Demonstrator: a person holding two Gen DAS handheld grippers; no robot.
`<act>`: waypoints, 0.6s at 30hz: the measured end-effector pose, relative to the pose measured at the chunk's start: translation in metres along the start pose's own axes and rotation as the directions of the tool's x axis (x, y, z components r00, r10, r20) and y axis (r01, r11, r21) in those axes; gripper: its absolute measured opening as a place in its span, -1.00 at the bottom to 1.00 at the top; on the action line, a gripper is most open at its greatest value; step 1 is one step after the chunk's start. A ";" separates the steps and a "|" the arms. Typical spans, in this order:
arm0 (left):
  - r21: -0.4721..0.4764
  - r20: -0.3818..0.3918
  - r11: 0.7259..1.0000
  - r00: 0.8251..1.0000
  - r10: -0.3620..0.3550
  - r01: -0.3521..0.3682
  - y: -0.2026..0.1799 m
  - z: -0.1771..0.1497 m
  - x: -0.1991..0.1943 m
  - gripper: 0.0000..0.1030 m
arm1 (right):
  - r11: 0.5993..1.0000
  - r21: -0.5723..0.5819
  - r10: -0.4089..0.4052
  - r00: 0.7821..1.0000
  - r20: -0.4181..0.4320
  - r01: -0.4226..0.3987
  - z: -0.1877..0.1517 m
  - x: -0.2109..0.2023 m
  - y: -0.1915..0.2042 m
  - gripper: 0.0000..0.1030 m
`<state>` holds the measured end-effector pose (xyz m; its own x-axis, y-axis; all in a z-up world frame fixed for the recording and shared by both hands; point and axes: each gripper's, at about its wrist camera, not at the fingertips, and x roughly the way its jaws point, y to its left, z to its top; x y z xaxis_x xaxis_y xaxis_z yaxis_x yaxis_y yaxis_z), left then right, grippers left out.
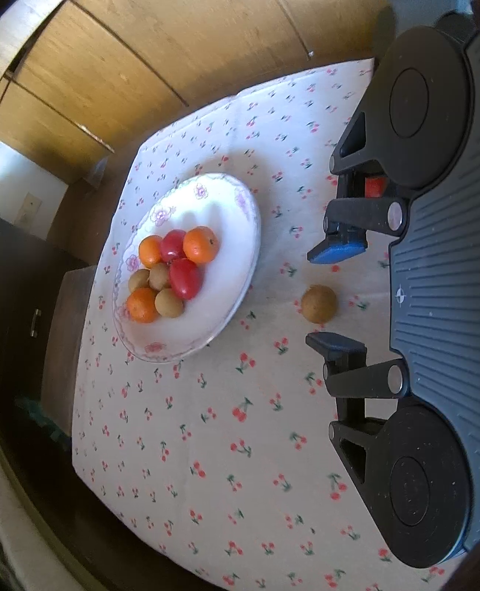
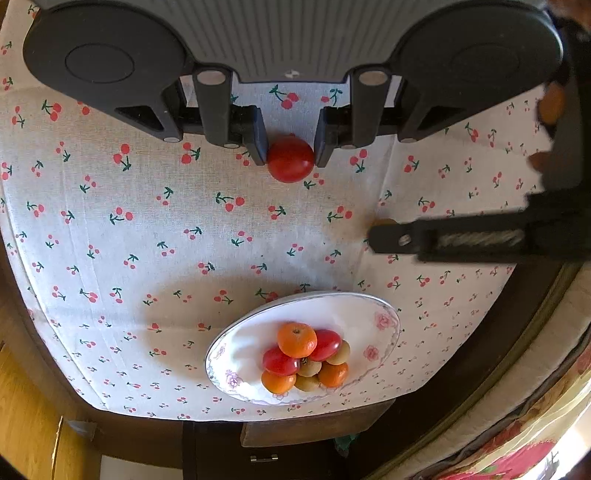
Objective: Organize fruits
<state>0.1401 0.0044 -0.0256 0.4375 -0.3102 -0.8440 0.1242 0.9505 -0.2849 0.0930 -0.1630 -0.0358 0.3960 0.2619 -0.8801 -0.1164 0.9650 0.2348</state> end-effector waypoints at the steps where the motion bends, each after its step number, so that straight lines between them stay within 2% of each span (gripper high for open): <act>1: -0.007 -0.002 1.000 1.000 -0.003 0.003 -0.002 0.003 0.005 -0.02 | 1.000 -0.002 0.002 1.000 -0.001 -0.002 0.000 0.000 0.000 -0.43; 6: 0.049 -0.015 0.997 0.998 0.054 -0.053 -0.016 0.001 0.020 -0.12 | 1.000 0.002 0.009 1.000 0.003 -0.009 0.002 -0.002 -0.005 -0.43; 7: 0.054 -0.013 0.997 0.998 0.063 -0.062 -0.017 0.001 0.020 -0.19 | 1.000 0.002 0.011 1.000 0.002 -0.011 0.002 -0.002 -0.006 -0.43; 10: 0.040 -0.012 0.997 0.997 0.070 -0.069 -0.014 0.002 0.020 -0.28 | 1.000 -0.009 -0.001 1.000 0.004 0.001 0.002 -0.003 -0.003 -0.43; 14: 0.112 -0.025 0.990 0.996 0.083 -0.080 -0.024 -0.006 0.017 -0.33 | 1.000 -0.015 0.000 1.000 -0.002 0.000 0.001 -0.005 -0.005 -0.43; 18: 0.120 -0.034 0.989 0.996 0.086 -0.081 -0.020 -0.016 0.008 -0.34 | 1.000 -0.009 -0.015 1.000 0.002 0.015 -0.002 -0.009 -0.008 -0.44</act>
<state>0.1271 -0.0175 -0.0334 0.4162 -0.2278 -0.8803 0.1938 0.9681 -0.1588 0.0890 -0.1730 -0.0308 0.3997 0.2476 -0.8826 -0.1186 0.9687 0.2180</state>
